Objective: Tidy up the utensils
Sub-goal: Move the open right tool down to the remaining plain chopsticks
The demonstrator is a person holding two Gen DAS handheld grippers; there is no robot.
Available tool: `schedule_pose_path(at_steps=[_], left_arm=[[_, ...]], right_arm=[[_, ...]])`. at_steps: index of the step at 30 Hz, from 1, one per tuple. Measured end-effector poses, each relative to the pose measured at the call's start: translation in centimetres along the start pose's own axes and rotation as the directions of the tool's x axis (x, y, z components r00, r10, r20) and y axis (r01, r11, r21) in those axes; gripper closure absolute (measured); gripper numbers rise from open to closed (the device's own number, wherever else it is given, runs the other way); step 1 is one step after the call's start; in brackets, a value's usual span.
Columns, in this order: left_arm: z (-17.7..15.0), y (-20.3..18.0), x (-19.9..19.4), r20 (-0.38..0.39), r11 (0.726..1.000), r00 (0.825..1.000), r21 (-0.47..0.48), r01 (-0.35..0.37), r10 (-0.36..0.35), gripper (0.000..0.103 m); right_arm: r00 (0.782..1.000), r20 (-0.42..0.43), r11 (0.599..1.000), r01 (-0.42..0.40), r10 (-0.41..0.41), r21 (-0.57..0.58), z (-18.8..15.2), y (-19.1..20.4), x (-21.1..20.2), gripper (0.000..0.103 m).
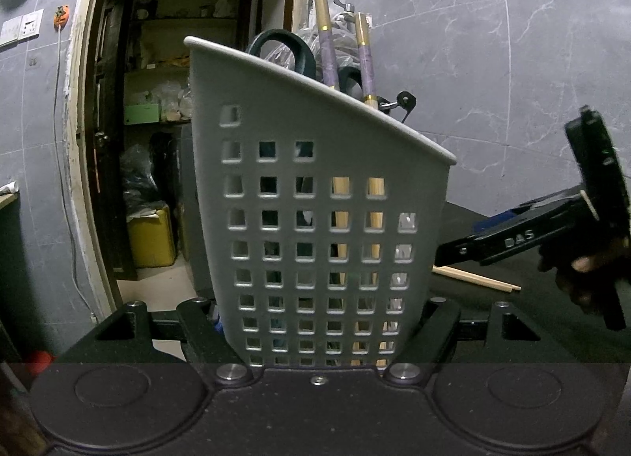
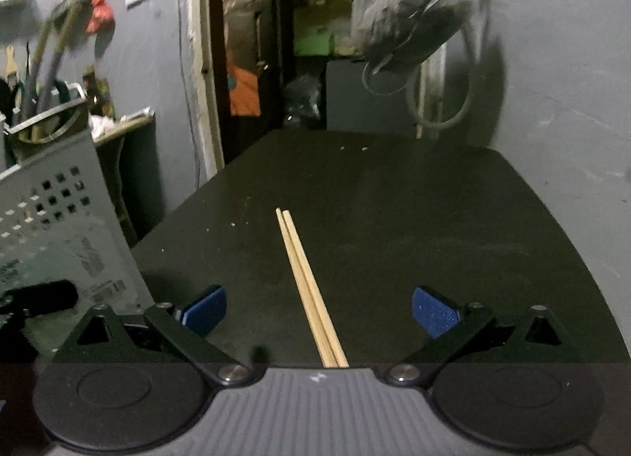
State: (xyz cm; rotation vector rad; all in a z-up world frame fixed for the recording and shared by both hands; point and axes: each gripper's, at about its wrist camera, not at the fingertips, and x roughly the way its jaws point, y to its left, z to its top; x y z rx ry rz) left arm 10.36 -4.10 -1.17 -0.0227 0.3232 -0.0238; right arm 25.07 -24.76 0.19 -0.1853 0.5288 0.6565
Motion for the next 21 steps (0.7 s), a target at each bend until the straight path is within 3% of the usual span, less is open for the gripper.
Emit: schedule_pose_path(at_steps=[8,21], left_arm=[[0.1,-0.3,0.3,-0.005,1.000,1.000,0.003,-0.006,0.006,0.026],[0.1,-0.4,0.4,-0.007,1.000,1.000,0.001,-0.008,0.008,0.026]], right_arm=[[0.999,-0.032,1.000,-0.009,0.009,-0.018,0.7,0.3,2.2,0.000],[1.000,-0.029,1.000,-0.005,0.004,-0.018,1.0,-0.1,2.5,0.000]])
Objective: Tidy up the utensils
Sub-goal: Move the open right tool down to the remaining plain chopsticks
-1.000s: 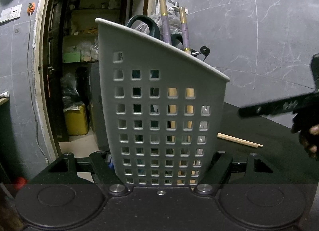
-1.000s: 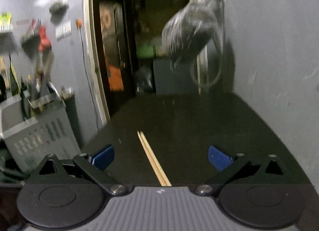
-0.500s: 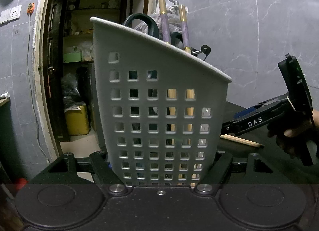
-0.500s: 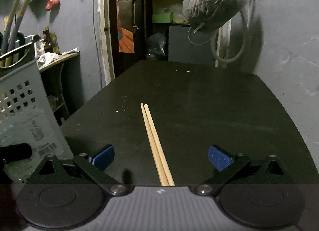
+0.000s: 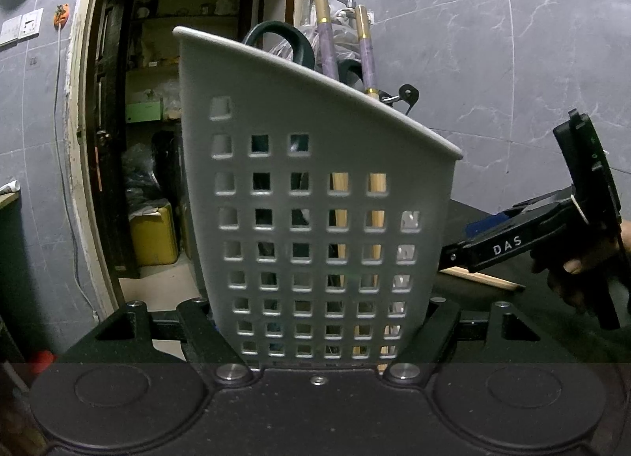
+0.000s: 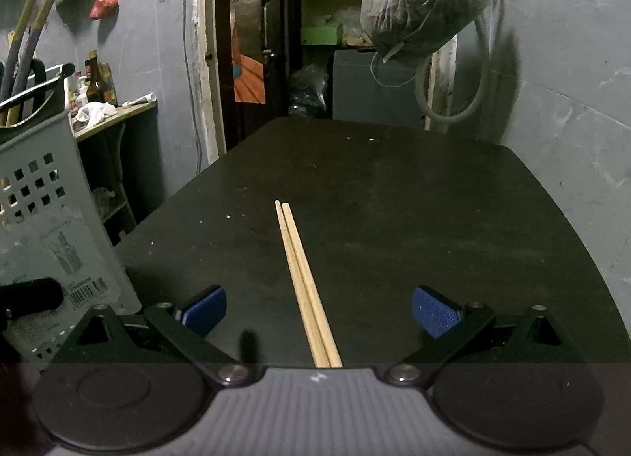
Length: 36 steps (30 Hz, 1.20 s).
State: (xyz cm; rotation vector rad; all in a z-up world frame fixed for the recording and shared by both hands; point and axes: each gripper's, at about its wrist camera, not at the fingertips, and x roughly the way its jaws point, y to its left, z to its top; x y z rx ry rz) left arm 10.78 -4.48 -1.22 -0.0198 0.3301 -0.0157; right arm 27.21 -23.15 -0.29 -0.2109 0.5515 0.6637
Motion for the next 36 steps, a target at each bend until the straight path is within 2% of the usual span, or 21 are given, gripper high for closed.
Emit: schedule_pose_path(at_steps=[18,36], left_arm=[[0.0,0.0,-0.1,0.004,1.000,1.000,0.002,-0.003,0.003,0.026],[0.0,0.1,-0.1,-0.002,1.000,1.000,-0.002,-0.006,0.006,0.025]], right_arm=[[0.998,-0.064,0.997,0.001,-0.005,-0.077,1.4,0.9,3.0,0.000],[0.997,-0.079,0.998,-0.009,0.004,-0.065,1.8,1.2,5.0,0.000]])
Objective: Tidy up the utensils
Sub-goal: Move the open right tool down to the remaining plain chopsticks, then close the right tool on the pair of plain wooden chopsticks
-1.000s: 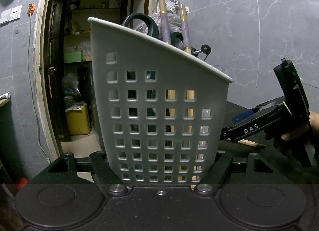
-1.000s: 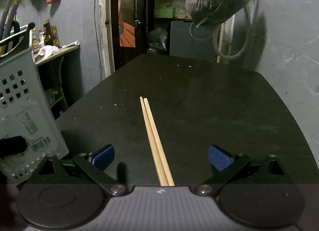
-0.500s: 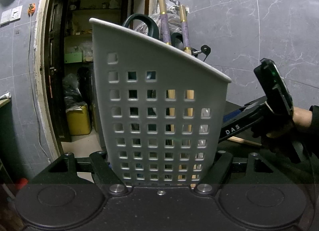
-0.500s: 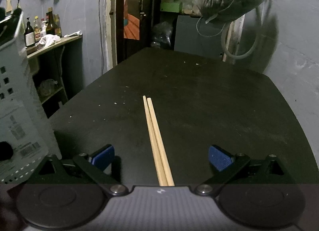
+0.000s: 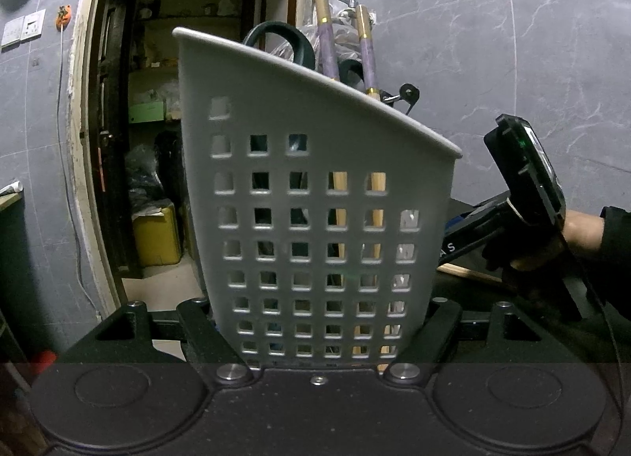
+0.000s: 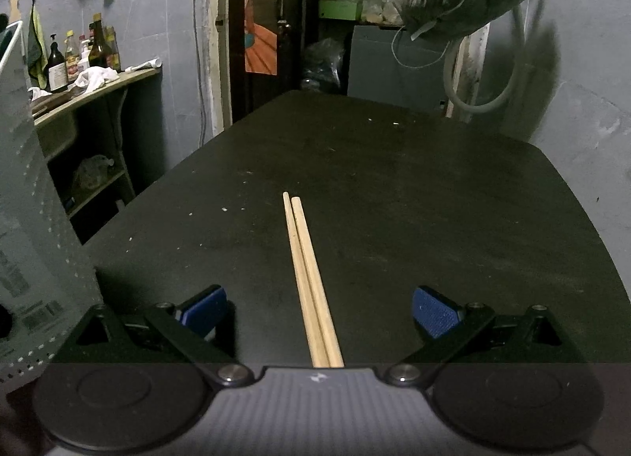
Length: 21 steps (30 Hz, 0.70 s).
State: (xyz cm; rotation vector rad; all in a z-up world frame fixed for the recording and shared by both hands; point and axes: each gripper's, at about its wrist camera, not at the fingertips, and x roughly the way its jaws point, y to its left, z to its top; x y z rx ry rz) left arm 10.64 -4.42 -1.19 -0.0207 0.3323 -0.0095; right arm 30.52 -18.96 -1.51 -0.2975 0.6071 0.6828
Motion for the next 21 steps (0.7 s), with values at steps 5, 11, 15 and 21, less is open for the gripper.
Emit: schedule_pose_path(at_steps=[5,11,15,21], left_arm=[[0.0,0.1,0.0,-0.002,1.000,1.000,-0.002,0.001,-0.001,0.025],[0.1,0.0,0.3,-0.003,1.000,1.000,0.000,0.000,0.000,0.025],[0.1,0.0,0.3,-0.003,1.000,1.000,0.000,-0.001,0.001,0.025],[0.1,-0.1,0.2,-0.001,1.000,1.000,-0.004,-0.001,0.001,0.025]], right_arm=[[1.000,0.006,1.000,-0.005,0.005,0.002,0.3,0.0,0.7,0.000],[1.000,0.000,0.999,-0.031,0.032,0.021,0.3,-0.3,0.9,0.006],[0.998,0.007,0.998,-0.062,0.061,0.017,0.5,-0.6,0.2,0.037],[0.998,-0.022,0.998,-0.063,0.063,0.012,0.7,-0.9,-0.6,0.086]])
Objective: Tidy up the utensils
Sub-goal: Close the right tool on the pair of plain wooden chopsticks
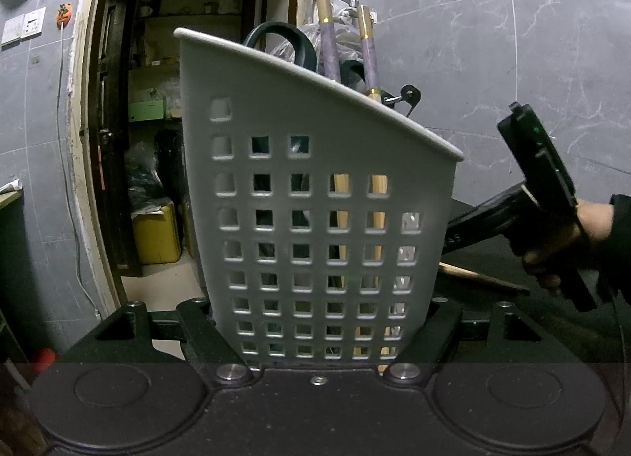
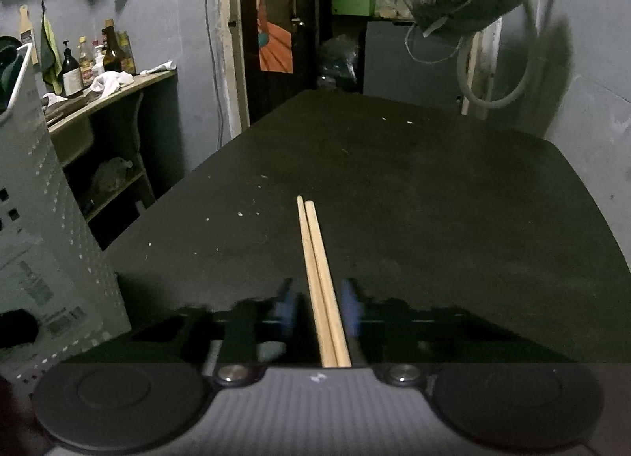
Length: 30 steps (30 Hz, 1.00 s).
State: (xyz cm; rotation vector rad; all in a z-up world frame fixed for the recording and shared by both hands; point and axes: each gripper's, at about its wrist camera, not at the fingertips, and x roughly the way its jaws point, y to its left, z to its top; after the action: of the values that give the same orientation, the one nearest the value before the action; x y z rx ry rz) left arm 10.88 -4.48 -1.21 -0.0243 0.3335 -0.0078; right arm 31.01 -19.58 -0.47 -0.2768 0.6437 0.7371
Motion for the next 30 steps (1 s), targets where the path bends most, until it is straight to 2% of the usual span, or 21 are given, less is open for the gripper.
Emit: schedule_pose_path(at_steps=[5,12,18,21,22,23,25,27,28,30], left_arm=[[-0.1,0.1,-0.3,0.007,1.000,1.000,-0.003,0.002,-0.002,0.025],[-0.2,0.4,-0.6,0.012,1.000,1.000,-0.009,0.008,-0.008,0.025],[-0.3,0.4,-0.7,0.012,1.000,1.000,-0.008,0.010,-0.009,0.025],[-0.2,0.4,-0.7,0.012,1.000,1.000,-0.007,0.008,-0.008,0.025],[-0.3,0.4,-0.7,0.012,1.000,1.000,-0.007,0.008,-0.008,0.025],[-0.3,0.4,-0.6,0.010,1.000,1.000,-0.007,0.008,-0.007,0.025],[-0.2,0.3,-0.6,0.007,1.000,1.000,-0.006,0.007,-0.007,0.025],[-0.2,0.3,-0.5,0.005,1.000,1.000,-0.004,0.004,-0.004,0.025],[-0.1,0.2,-0.5,0.004,1.000,1.000,-0.003,0.003,-0.003,0.025],[-0.1,0.1,-0.4,0.002,1.000,1.000,-0.003,-0.001,0.001,0.025]], right_arm=[[0.999,-0.026,0.999,0.020,-0.019,0.026,-1.3,-0.4,-1.9,0.088],[0.996,-0.072,0.994,0.062,-0.056,0.085,-4.7,-0.3,-6.3,0.088],[0.991,-0.119,0.994,0.072,-0.063,0.078,-6.2,1.1,-8.6,0.086],[0.991,-0.125,0.995,0.059,-0.049,0.079,-5.9,1.1,-8.6,0.072],[0.991,-0.124,0.995,0.055,-0.045,0.082,-5.9,1.2,-8.6,0.061],[0.991,-0.124,0.995,0.053,-0.043,0.082,-5.7,1.0,-8.3,0.055],[0.992,-0.120,0.996,0.055,-0.046,0.076,-5.5,0.8,-7.9,0.054],[0.992,-0.119,0.997,0.050,-0.042,0.066,-5.4,0.6,-7.6,0.055],[0.992,-0.120,0.997,0.050,-0.043,0.051,-5.4,0.6,-7.5,0.060],[0.992,-0.125,0.999,0.029,-0.025,0.028,-5.4,0.7,-7.7,0.080]])
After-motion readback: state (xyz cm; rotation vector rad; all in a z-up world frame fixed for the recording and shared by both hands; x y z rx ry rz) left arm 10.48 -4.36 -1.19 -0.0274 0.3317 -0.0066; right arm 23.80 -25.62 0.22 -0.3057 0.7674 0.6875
